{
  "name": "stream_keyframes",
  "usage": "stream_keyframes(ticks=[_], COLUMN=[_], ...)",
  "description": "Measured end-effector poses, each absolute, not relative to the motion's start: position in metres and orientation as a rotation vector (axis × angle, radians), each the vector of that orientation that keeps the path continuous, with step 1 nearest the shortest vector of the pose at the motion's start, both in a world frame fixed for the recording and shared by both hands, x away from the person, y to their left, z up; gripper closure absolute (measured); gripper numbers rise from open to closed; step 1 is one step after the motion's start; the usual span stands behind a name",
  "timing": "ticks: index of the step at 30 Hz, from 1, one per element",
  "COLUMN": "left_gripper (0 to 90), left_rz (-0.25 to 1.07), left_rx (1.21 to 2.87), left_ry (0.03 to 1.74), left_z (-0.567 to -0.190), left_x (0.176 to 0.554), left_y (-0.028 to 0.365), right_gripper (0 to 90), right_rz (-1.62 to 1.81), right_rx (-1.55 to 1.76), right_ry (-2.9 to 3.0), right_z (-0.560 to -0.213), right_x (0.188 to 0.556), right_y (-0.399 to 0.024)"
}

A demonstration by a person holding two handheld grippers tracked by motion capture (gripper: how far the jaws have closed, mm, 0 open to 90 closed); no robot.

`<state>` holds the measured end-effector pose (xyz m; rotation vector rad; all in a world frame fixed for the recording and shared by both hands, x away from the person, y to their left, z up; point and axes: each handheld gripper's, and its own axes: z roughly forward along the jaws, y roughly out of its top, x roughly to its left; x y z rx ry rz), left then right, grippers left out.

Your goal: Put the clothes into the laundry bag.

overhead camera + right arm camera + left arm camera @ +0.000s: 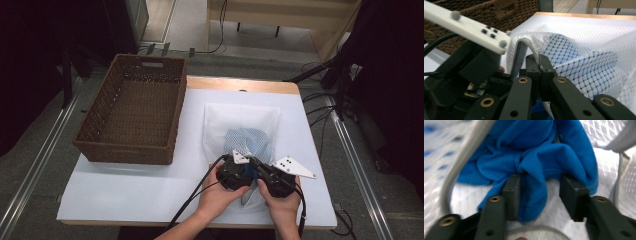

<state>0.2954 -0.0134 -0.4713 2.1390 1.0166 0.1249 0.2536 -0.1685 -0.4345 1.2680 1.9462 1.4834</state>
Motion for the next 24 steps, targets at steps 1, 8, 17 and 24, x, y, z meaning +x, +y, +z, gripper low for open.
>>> stream_keyframes(ticks=[1,8,17,24], left_gripper=[65.0,88.3,87.6,65.7], left_rz=[0.116,0.105,0.267,0.18], left_rx=[2.139,2.018,1.835,1.924], left_ry=[1.016,1.073,1.221,1.053], left_z=[-0.472,-0.472,-0.474,-0.458], left_x=[0.297,0.311,0.333,0.315], left_y=[-0.014,-0.018,-0.006,0.01], right_gripper=[90.0,90.0,90.0,90.0], right_rz=[1.484,1.485,1.471,1.472], right_rx=[1.268,1.269,1.271,1.293], right_ry=[1.946,1.943,1.924,1.916], right_z=[-0.434,-0.435,-0.436,-0.438], right_x=[0.254,0.253,0.251,0.254], right_y=[-0.169,-0.168,-0.169,-0.174])
